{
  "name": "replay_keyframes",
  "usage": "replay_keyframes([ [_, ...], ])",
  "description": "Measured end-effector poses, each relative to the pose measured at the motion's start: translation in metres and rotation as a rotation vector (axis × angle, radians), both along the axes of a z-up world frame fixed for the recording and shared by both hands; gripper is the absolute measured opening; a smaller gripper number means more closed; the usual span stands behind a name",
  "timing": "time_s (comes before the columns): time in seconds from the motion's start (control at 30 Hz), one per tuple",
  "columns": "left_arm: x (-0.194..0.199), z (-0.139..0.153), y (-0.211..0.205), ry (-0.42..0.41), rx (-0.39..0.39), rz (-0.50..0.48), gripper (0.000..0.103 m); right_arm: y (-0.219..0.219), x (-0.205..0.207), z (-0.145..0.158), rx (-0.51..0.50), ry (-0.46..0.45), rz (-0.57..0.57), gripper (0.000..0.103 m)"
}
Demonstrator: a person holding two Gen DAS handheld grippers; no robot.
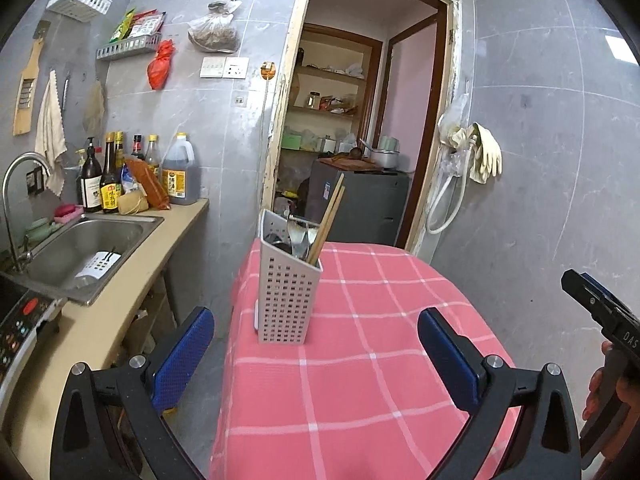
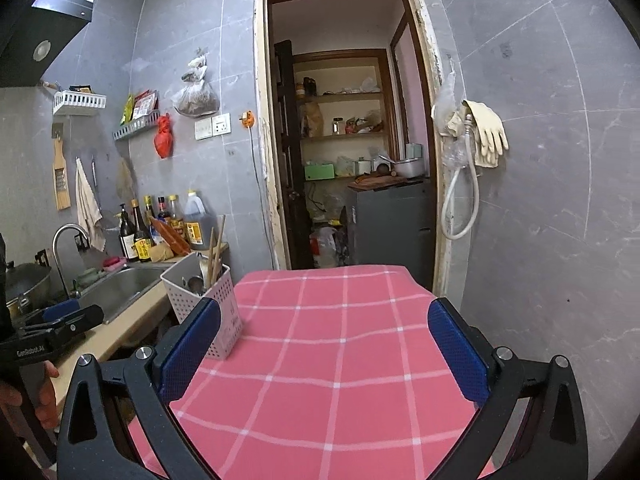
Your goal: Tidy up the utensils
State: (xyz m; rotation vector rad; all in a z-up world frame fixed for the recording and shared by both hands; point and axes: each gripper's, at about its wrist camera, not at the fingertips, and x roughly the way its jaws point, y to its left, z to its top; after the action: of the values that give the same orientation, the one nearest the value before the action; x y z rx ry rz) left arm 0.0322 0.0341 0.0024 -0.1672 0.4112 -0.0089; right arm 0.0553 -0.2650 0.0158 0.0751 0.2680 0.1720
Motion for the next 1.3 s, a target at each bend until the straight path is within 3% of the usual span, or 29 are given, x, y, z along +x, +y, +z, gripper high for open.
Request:
replay_keyframes([
  [0.5,-0.009,-0.013,-0.007,0.006,0.002,0.006,0.103,0.004,-0.001,-0.022,0.002,0.053,-0.011,0.102],
  [1.3,-0.007,-0.014,-0.01,0.014,0.011,-0.003,0.103,0.006,-0.001,-0.025,0.008,0.057,-0.011,0.102],
])
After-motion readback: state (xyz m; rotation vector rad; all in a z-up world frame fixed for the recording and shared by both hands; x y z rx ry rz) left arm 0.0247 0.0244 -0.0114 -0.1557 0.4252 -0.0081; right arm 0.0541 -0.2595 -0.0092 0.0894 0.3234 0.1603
